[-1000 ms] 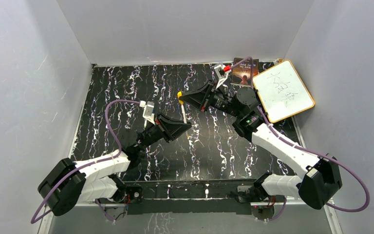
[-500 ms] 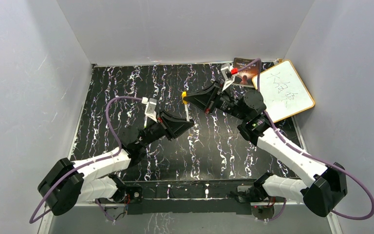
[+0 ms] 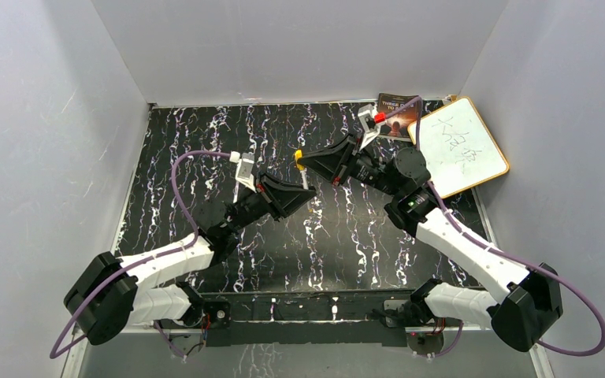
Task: Insert the pens into the pen caps
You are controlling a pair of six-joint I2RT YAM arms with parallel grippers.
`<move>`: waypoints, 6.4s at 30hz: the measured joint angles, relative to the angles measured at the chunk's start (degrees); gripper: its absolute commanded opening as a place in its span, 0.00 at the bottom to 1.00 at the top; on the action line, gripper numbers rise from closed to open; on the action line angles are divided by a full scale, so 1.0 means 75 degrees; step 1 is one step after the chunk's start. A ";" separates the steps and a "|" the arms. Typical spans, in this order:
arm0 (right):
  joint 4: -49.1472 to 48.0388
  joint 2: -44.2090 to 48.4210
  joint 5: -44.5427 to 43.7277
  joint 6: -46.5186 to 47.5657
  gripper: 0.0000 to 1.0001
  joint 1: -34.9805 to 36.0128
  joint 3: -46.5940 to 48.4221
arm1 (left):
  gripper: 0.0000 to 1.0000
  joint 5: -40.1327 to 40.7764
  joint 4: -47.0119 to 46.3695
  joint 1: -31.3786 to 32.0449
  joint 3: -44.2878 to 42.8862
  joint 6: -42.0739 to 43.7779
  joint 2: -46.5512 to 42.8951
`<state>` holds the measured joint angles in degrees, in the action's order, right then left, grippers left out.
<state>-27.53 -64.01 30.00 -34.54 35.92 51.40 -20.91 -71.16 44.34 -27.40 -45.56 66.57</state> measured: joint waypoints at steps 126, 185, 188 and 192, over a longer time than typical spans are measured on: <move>-0.0315 0.0583 -0.0860 0.0810 0.00 0.0047 -0.0571 | 0.50 -0.0052 0.1833 -0.0096 -0.0481 0.1172 -0.0842; 0.0731 0.0577 -0.0513 0.1810 0.00 0.0009 0.0318 | 0.00 -0.0609 0.4124 -0.0047 -0.1684 0.5050 -0.0434; 0.0740 0.0577 -0.0495 0.1836 0.00 0.0003 0.0321 | 0.00 -0.0618 0.4124 -0.0047 -0.1684 0.5077 -0.0434; 0.0755 0.0577 -0.0449 0.1891 0.00 0.0003 0.0321 | 0.29 -0.0603 0.4135 -0.0047 -0.1684 0.5109 -0.0428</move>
<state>-21.87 -59.68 26.63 -20.36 35.94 53.80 -25.43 -40.14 43.99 -40.03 -7.25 63.35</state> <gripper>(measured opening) 0.112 0.087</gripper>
